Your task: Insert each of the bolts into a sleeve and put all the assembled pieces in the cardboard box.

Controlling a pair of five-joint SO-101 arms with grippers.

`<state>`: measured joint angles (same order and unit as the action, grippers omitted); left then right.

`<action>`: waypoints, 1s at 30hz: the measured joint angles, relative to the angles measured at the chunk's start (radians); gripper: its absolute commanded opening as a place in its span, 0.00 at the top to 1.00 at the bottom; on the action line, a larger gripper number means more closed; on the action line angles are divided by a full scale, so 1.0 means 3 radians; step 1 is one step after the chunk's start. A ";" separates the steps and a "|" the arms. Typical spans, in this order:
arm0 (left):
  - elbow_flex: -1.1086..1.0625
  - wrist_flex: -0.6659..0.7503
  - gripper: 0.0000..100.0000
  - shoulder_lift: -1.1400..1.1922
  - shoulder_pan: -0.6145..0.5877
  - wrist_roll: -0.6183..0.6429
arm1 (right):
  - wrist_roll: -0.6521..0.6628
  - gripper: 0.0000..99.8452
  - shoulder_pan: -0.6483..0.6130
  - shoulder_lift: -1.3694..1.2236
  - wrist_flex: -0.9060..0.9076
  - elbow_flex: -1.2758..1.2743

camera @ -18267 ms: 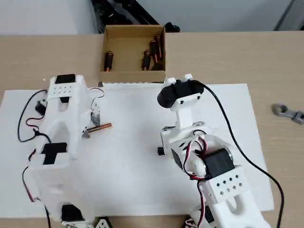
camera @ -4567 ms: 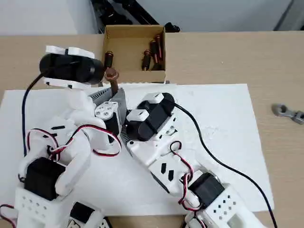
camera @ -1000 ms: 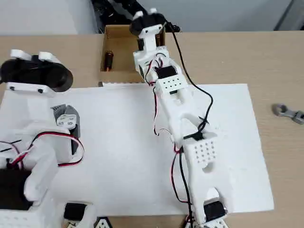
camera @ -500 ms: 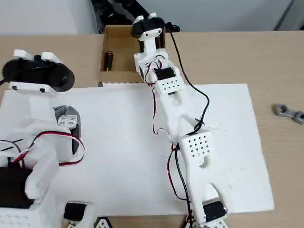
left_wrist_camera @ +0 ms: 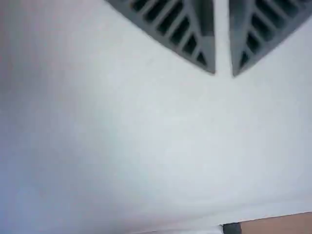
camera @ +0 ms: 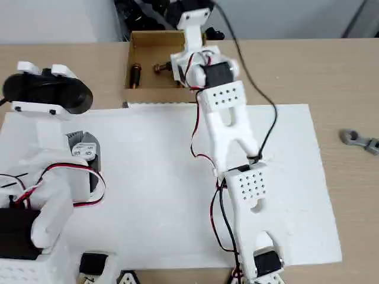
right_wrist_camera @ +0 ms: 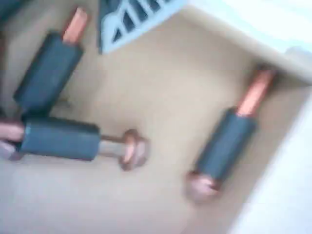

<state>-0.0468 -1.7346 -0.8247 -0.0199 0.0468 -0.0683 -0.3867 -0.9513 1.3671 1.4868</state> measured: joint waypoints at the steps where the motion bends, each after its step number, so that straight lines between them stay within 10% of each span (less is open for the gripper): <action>1: 0.0000 0.0000 1.00 0.0000 0.0000 0.0000 | 0.0000 0.87 -0.0020 0.0041 0.0225 0.0174; 5: 0.0000 0.0000 1.00 0.0000 0.0000 0.0000 | 0.0000 1.00 -0.0092 0.0353 0.0885 0.0338; 19: 0.0000 0.0000 1.00 0.0000 0.0000 0.0000 | 0.0000 1.00 -0.0087 0.2036 0.1069 0.0251; 30: 0.0000 0.0000 1.00 0.0000 0.0000 0.0000 | 0.0000 1.00 -0.0077 0.4199 0.1069 -0.2256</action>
<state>-0.0468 -1.7346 -0.8247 -0.0199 0.0468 -0.0683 -0.4097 0.3084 1.6878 0.8101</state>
